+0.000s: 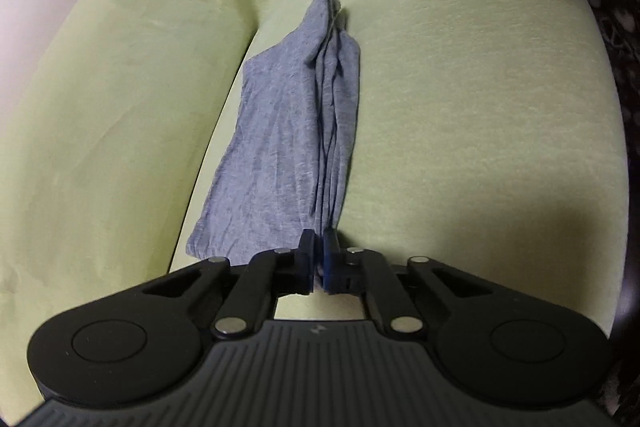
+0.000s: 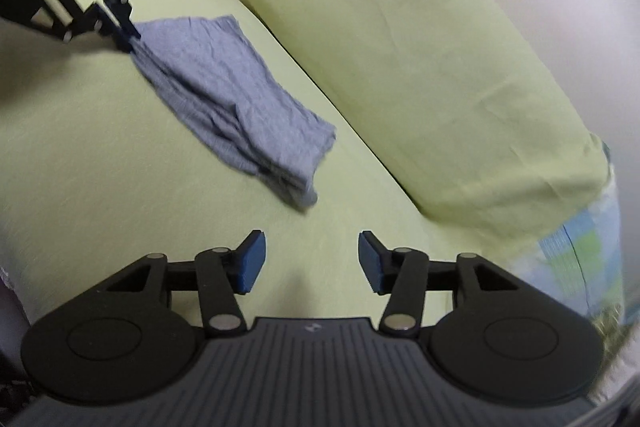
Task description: Fold clothes
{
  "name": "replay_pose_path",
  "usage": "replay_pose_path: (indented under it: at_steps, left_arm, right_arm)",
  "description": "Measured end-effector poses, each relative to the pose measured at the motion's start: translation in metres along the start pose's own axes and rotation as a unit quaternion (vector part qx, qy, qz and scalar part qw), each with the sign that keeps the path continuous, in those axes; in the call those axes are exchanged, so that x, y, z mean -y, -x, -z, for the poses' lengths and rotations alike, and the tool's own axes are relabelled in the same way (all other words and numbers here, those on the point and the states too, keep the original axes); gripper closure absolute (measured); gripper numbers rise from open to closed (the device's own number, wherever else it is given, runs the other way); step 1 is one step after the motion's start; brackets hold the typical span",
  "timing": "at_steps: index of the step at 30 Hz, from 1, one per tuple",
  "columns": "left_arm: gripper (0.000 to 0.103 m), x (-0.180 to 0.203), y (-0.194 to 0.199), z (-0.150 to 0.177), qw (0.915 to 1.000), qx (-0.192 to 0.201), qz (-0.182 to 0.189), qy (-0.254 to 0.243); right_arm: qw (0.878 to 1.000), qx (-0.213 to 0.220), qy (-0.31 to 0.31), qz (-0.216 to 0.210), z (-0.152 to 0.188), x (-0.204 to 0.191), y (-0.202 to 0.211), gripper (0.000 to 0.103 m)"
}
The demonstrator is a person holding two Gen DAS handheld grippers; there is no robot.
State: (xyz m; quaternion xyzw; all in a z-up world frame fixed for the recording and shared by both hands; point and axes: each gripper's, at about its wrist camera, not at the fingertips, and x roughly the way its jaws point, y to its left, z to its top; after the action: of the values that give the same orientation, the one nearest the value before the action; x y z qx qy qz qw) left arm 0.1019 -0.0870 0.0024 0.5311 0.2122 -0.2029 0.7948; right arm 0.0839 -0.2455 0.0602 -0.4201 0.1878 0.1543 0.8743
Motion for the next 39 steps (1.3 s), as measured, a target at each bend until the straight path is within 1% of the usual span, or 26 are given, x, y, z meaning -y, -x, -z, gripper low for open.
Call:
replay_pose_path:
  at_steps: [2, 5, 7, 8, 9, 10, 11, 12, 14, 15, 16, 17, 18, 19, 20, 22, 23, 24, 25, 27, 29, 31, 34, 36, 37, 39]
  left_arm:
    - [0.101, -0.003, 0.005, 0.005, 1.0, -0.001, 0.0, 0.008]
    - [0.102, -0.005, 0.01, 0.01, 1.0, -0.006, 0.001, 0.006]
    - [0.102, -0.007, 0.011, 0.012, 0.9998, -0.011, 0.012, 0.011]
    - [0.096, -0.007, 0.011, 0.012, 0.9998, -0.01, 0.012, 0.013]
    - [0.092, -0.008, 0.011, 0.011, 0.9997, -0.01, 0.01, 0.021]
    - [0.091, -0.009, 0.012, 0.01, 0.9995, -0.009, 0.008, 0.028]
    - [0.088, -0.011, 0.013, 0.01, 0.9992, -0.008, 0.008, 0.037]
    - [0.085, -0.013, 0.017, 0.01, 0.9982, -0.005, 0.006, 0.06]
    - [0.07, -0.017, 0.022, 0.01, 0.9954, -0.002, 0.003, 0.096]
    - [0.066, -0.02, 0.027, 0.012, 0.9915, -0.003, -0.002, 0.13]
    - [0.06, -0.023, 0.031, 0.014, 0.9858, -0.01, -0.002, 0.167]
    - [0.058, -0.025, 0.033, 0.015, 0.9816, -0.015, -0.001, 0.19]
    - [0.056, -0.028, 0.038, 0.018, 0.9738, -0.021, -0.004, 0.226]
    - [0.051, -0.03, 0.044, 0.021, 0.9642, -0.028, -0.007, 0.264]
    - [0.047, -0.032, 0.046, 0.023, 0.9583, -0.031, -0.008, 0.284]
    - [0.045, -0.034, 0.058, 0.034, 0.9306, -0.04, -0.008, 0.364]
    - [0.043, -0.037, 0.057, 0.036, 0.9232, -0.041, -0.006, 0.382]
    - [0.042, -0.04, 0.055, 0.039, 0.9097, -0.043, 0.002, 0.413]
    - [0.041, -0.041, 0.054, 0.043, 0.9003, -0.047, 0.004, 0.433]
    - [0.039, -0.042, 0.057, 0.047, 0.8931, -0.044, 0.003, 0.448]
    - [0.03, -0.045, 0.066, 0.052, 0.8856, -0.032, -0.003, 0.463]
    - [0.028, -0.046, 0.068, 0.053, 0.8817, -0.026, -0.01, 0.471]
    - [0.028, -0.045, 0.063, 0.049, 0.8833, -0.032, -0.01, 0.468]
    - [0.028, -0.043, 0.061, 0.048, 0.8853, -0.04, -0.006, 0.463]
    - [0.028, -0.043, 0.059, 0.048, 0.8857, -0.047, -0.005, 0.462]
    - [0.028, -0.043, 0.056, 0.049, 0.8837, -0.054, -0.002, 0.465]
  right_arm:
    - [1.0, -0.001, -0.004, 0.015, 0.012, -0.001, 0.011, 0.057]
    - [0.999, 0.017, 0.003, 0.036, 0.02, 0.003, 0.022, 0.055]
    - [0.999, 0.022, 0.004, 0.042, 0.024, 0.003, 0.022, 0.054]
    - [0.999, 0.022, 0.005, 0.045, 0.026, 0.003, 0.021, 0.054]
    - [0.998, 0.023, 0.005, 0.051, 0.027, 0.002, 0.02, 0.054]
    - [0.998, 0.026, 0.007, 0.057, 0.028, 0.002, 0.02, 0.053]
    - [0.998, 0.028, 0.009, 0.062, 0.028, 0.001, 0.019, 0.051]
    - [0.997, 0.033, 0.018, 0.07, 0.029, -0.002, 0.019, 0.049]
    - [0.994, 0.046, 0.042, 0.089, 0.03, -0.008, 0.021, 0.048]
    - [0.992, 0.053, 0.061, 0.092, 0.032, -0.013, 0.022, 0.048]
    - [0.99, 0.06, 0.083, 0.092, 0.034, -0.02, 0.024, 0.048]
    - [0.989, 0.065, 0.096, 0.089, 0.036, -0.023, 0.026, 0.048]
    - [0.989, 0.068, 0.098, 0.082, 0.036, -0.023, 0.027, 0.048]
    - [0.99, 0.071, 0.096, 0.075, 0.036, -0.021, 0.029, 0.048]
    - [0.992, 0.074, 0.083, 0.067, 0.036, -0.016, 0.031, 0.047]
    - [0.994, 0.078, 0.047, 0.053, 0.035, -0.001, 0.033, 0.042]
    - [0.995, 0.078, 0.031, 0.048, 0.035, 0.005, 0.033, 0.04]
    - [0.996, 0.077, 0.016, 0.045, 0.034, 0.011, 0.032, 0.037]
    - [0.996, 0.075, 0.004, 0.039, 0.034, 0.016, 0.03, 0.035]
    - [0.997, 0.07, -0.013, 0.027, 0.033, 0.023, 0.027, 0.033]
    - [0.997, 0.066, -0.025, 0.018, 0.033, 0.03, 0.025, 0.031]
    - [0.997, 0.062, -0.036, 0.008, 0.033, 0.035, 0.023, 0.03]
    - [0.997, 0.055, -0.047, 0.001, 0.033, 0.037, 0.023, 0.027]
    - [0.997, 0.052, -0.06, -0.004, 0.032, 0.041, 0.021, 0.021]
    - [0.996, 0.05, -0.066, -0.007, 0.032, 0.043, 0.021, 0.019]
    - [0.996, 0.045, -0.081, -0.015, 0.031, 0.047, 0.02, 0.017]
